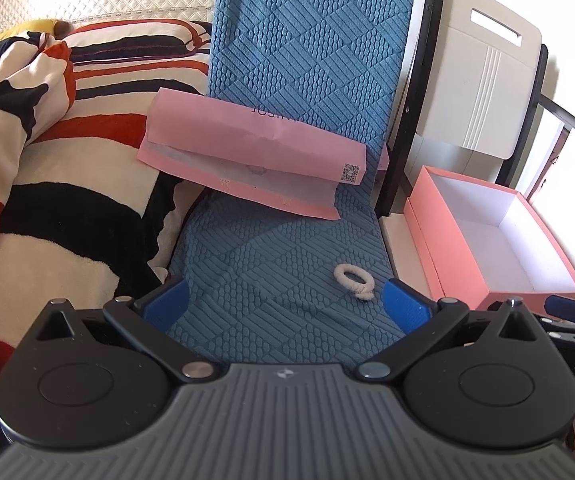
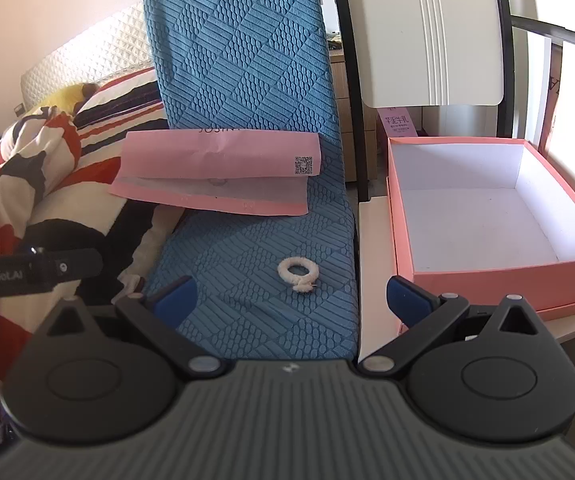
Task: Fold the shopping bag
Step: 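Move both tools toward the pink envelope lying on the blue mat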
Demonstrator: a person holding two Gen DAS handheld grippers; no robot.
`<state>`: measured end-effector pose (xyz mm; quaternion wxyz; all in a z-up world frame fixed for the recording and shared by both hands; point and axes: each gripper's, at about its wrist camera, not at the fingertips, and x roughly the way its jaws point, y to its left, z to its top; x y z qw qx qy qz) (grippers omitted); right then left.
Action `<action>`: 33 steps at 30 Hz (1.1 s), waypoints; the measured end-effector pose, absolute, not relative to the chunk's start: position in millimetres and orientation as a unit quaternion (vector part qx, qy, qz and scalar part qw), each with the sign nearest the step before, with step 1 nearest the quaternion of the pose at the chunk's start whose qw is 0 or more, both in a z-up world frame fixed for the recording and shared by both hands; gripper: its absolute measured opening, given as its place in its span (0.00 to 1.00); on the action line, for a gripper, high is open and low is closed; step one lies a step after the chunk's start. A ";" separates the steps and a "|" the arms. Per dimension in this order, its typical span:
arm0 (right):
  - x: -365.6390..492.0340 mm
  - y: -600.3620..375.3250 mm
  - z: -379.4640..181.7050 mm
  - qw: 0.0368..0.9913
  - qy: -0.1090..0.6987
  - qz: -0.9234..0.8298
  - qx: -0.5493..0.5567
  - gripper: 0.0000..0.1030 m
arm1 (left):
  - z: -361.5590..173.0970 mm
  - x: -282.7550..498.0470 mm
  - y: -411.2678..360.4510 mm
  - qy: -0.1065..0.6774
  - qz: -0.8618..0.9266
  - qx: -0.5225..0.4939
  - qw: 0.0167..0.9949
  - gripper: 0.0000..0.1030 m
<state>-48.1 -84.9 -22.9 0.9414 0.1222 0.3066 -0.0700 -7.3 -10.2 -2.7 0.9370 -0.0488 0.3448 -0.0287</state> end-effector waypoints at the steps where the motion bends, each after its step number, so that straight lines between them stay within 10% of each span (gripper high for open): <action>1: -48.5 -84.3 -22.9 0.941 0.307 -0.069 0.121 1.00 | -2.6 -7.8 -10.3 0.345 -0.026 -0.046 0.937 1.00; 33: -25.7 -91.0 -20.3 0.945 0.300 -0.053 0.116 1.00 | -19.9 25.6 -4.6 0.350 -0.017 -0.118 0.929 1.00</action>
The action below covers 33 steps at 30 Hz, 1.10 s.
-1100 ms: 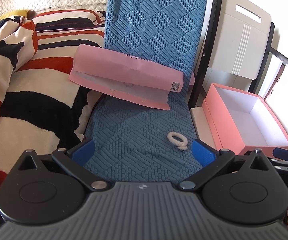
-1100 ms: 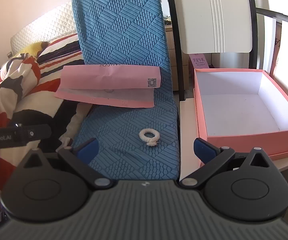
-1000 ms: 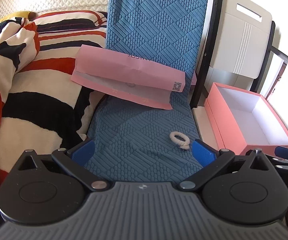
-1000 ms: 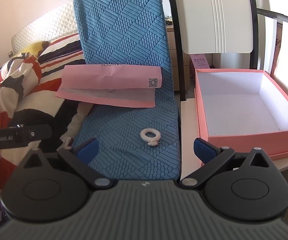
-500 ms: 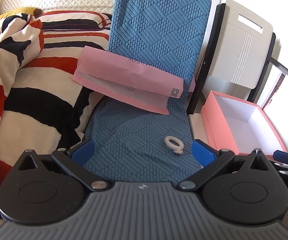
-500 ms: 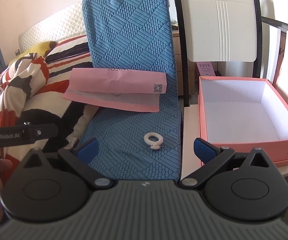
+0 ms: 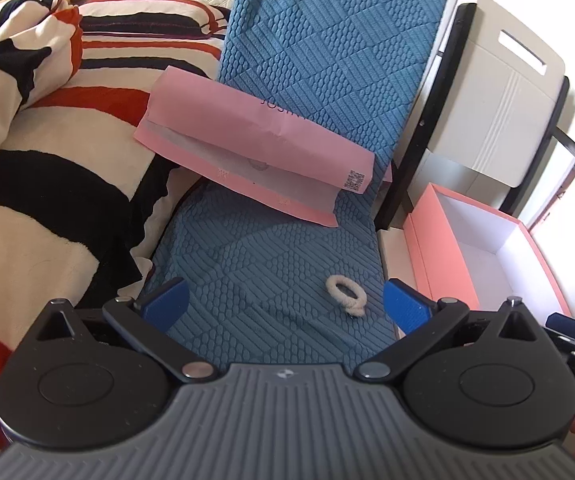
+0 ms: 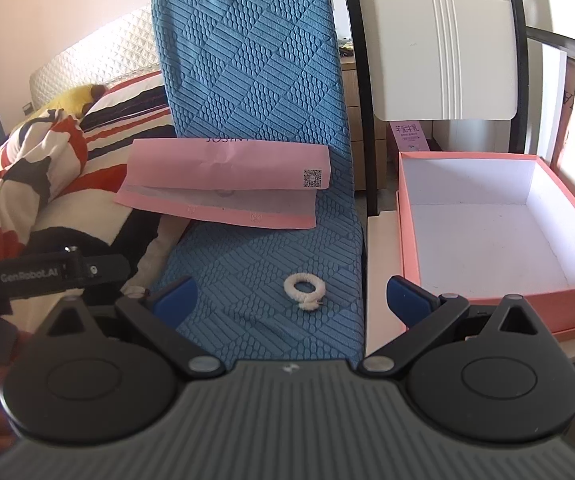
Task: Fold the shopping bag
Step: 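Move both tools toward the pink envelope lying on the blue mat, then close the left tool on the edge of the pink envelope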
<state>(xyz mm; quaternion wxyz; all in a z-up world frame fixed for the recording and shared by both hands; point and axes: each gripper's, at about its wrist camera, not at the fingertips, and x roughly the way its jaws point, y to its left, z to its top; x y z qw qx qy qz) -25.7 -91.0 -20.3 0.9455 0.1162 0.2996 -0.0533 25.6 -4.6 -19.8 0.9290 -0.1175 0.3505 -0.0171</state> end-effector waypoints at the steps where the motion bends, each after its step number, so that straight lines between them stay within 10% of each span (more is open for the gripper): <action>1: -21.1 -90.5 -22.3 0.945 0.300 -0.052 0.117 1.00 | -23.0 32.7 -2.7 0.350 -0.016 -0.122 0.929 1.00; 23: 110.1 -115.6 -85.4 0.931 0.268 -0.038 0.243 0.97 | -100.1 186.3 30.7 0.355 -0.003 -0.255 0.899 1.00; 33: 159.5 -130.8 -130.1 0.879 0.323 -0.016 0.350 0.73 | -141.1 232.4 41.8 0.393 -0.013 -0.253 0.884 0.94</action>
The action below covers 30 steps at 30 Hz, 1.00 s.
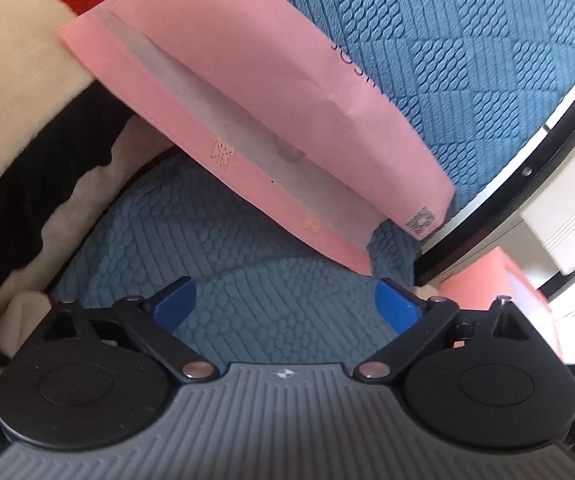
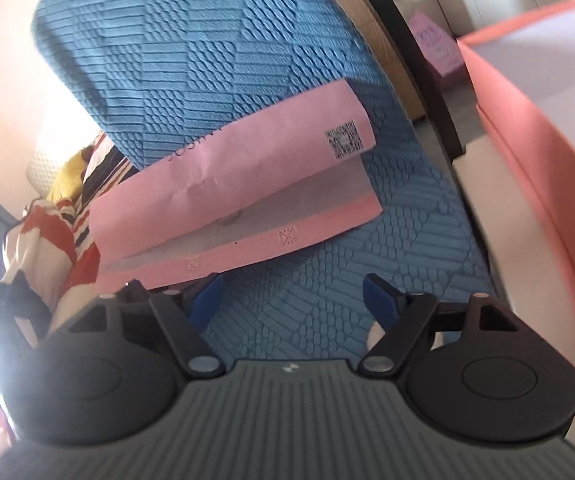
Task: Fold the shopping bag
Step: 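Close the left tool on the edge of the pink envelope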
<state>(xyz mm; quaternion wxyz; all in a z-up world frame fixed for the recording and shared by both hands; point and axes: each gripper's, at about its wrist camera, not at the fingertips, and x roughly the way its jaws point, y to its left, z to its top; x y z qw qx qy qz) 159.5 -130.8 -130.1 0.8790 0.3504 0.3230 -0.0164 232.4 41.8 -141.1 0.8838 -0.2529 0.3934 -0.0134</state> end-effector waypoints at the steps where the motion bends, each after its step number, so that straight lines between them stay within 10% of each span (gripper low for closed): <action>1: 163.2 -130.2 -132.9 0.875 0.330 -0.014 0.356 0.71 | -144.1 236.2 42.2 0.397 -0.011 -0.250 0.883 0.91; 30: 286.3 -122.0 -225.8 0.738 0.335 -0.011 0.586 0.56 | -186.3 293.3 110.2 0.405 0.030 -0.385 0.829 0.50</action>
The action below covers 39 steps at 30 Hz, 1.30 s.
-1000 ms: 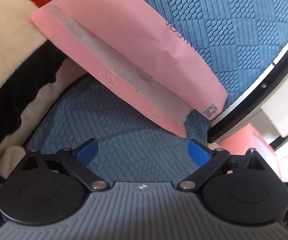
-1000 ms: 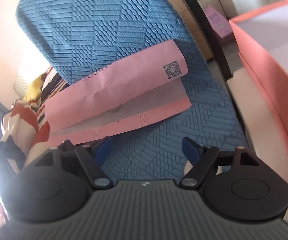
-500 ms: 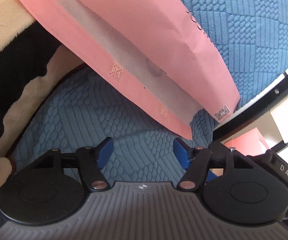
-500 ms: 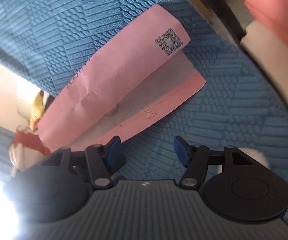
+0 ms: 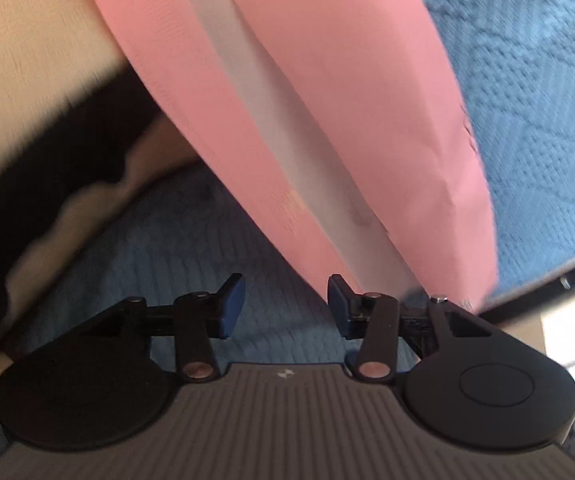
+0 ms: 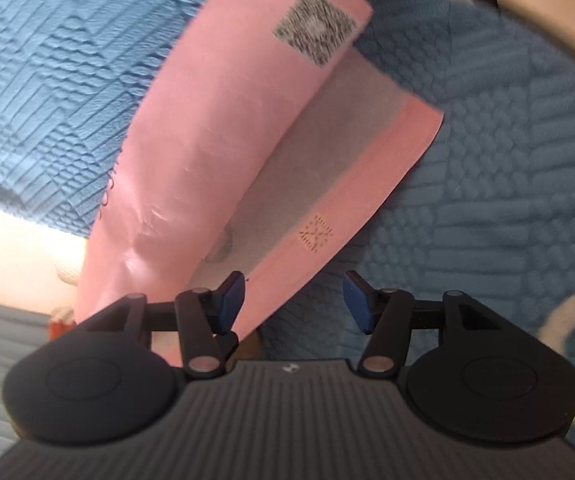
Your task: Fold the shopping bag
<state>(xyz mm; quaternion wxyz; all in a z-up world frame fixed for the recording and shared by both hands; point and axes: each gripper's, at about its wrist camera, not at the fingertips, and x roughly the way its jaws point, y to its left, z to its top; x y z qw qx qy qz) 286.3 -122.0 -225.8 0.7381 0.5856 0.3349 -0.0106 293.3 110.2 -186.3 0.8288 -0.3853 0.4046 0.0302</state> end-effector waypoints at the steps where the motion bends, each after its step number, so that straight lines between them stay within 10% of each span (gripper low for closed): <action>1: 289.5 -121.3 -228.1 0.732 0.335 -0.008 0.593 0.56 | -185.9 294.9 113.5 0.400 0.038 -0.386 0.830 0.50; 19: 305.1 -121.7 -234.8 0.697 0.330 0.008 0.637 0.56 | -187.9 306.2 128.0 0.372 0.032 -0.433 0.820 0.06; 39: 299.5 -118.7 -223.5 0.712 0.275 0.006 0.646 0.62 | -144.8 245.4 133.0 0.319 -0.054 -0.493 0.808 0.02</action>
